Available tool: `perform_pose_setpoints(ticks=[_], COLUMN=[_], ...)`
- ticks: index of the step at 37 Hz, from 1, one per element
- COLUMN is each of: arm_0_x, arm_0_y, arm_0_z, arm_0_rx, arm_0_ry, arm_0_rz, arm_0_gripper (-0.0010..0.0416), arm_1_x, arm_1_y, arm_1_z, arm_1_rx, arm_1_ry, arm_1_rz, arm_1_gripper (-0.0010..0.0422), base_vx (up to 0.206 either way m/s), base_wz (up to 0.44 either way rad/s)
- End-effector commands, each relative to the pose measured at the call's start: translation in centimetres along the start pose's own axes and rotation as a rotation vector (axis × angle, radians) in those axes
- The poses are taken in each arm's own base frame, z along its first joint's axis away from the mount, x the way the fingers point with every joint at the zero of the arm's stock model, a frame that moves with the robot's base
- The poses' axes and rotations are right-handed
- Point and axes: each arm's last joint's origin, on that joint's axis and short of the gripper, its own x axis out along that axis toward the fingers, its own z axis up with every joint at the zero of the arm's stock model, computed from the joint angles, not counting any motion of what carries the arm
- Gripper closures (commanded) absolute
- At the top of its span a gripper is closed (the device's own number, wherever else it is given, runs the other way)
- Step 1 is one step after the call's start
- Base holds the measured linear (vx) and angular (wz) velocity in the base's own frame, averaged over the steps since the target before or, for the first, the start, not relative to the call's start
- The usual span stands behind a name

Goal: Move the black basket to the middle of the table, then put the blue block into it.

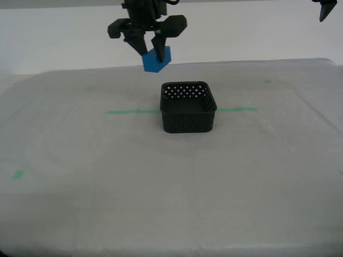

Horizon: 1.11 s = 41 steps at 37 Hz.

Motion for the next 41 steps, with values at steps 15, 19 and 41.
perform_pose_setpoints(ticks=[15, 19, 41], arm_0_x=[0.0, 0.0, 0.0], arm_0_y=[0.0, 0.0, 0.0], arm_0_z=[0.0, 0.0, 0.0], arm_0_rx=[-0.001, -0.001, -0.001], arm_0_ry=[-0.002, -0.002, -0.002], arm_0_rz=[0.001, 0.001, 0.001], arm_0_gripper=[0.0055, 0.0055, 0.0055], arm_1_x=[1.1, 1.4, 1.4], arm_1_y=[-4.1, -4.1, -4.2], arm_1_z=[-0.9, -1.2, -1.0], arm_1_rx=[0.057, 0.057, 0.137], arm_1_ry=[0.015, 0.027, 0.014], arm_1_rz=[-0.036, -0.034, -0.092], arm_1_gripper=[0.0403, 0.0383, 0.0138], base_vx=[0.0, 0.0, 0.0], base_wz=[0.0, 0.0, 0.0])
